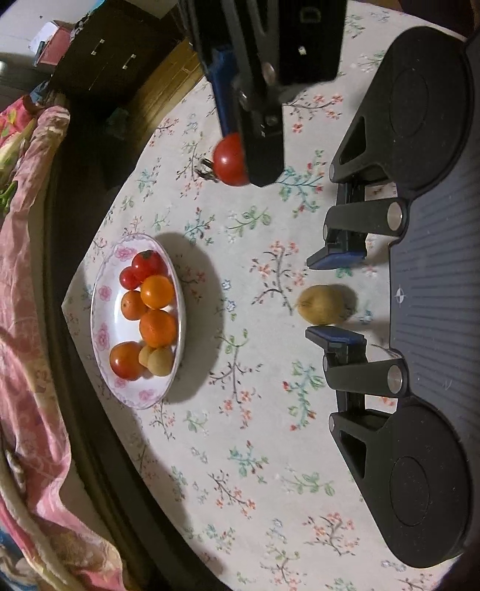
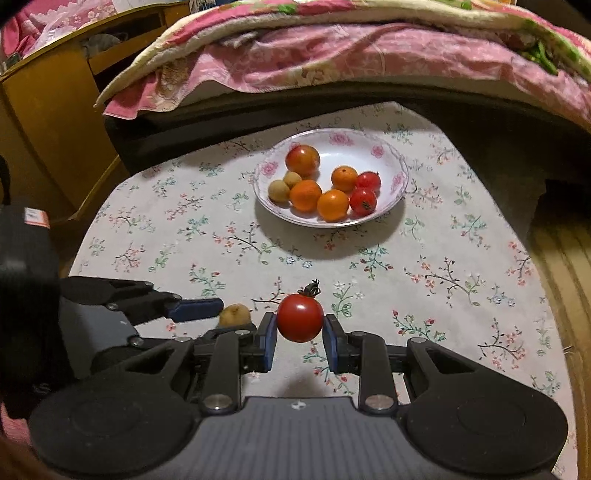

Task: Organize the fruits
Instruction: 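Lift the brown fruit with the left tool while the right lifts the cherry tomato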

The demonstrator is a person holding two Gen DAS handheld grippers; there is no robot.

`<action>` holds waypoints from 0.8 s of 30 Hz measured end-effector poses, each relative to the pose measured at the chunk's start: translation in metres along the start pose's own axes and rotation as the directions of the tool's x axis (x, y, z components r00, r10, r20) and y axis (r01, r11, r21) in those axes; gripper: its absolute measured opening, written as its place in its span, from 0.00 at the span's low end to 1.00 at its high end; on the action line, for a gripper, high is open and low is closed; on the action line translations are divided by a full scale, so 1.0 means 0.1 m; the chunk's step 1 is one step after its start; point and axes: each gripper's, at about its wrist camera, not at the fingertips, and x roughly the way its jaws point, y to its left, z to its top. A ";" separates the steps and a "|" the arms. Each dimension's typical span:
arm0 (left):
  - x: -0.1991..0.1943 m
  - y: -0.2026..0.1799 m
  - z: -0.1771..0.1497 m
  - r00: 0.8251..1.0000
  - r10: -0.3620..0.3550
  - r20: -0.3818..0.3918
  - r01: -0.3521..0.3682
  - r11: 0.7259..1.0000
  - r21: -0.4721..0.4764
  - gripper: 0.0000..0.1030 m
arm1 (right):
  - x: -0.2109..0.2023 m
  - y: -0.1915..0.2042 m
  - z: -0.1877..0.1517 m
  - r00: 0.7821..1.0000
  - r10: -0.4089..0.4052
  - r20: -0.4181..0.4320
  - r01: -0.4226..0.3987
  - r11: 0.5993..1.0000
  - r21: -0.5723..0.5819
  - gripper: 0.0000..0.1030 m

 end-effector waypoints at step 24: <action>0.03 -0.02 -0.06 0.999 0.030 -0.010 -0.030 0.999 0.011 0.33 | 0.19 -0.11 0.03 0.998 0.061 0.007 -0.060 0.994 -0.088 0.30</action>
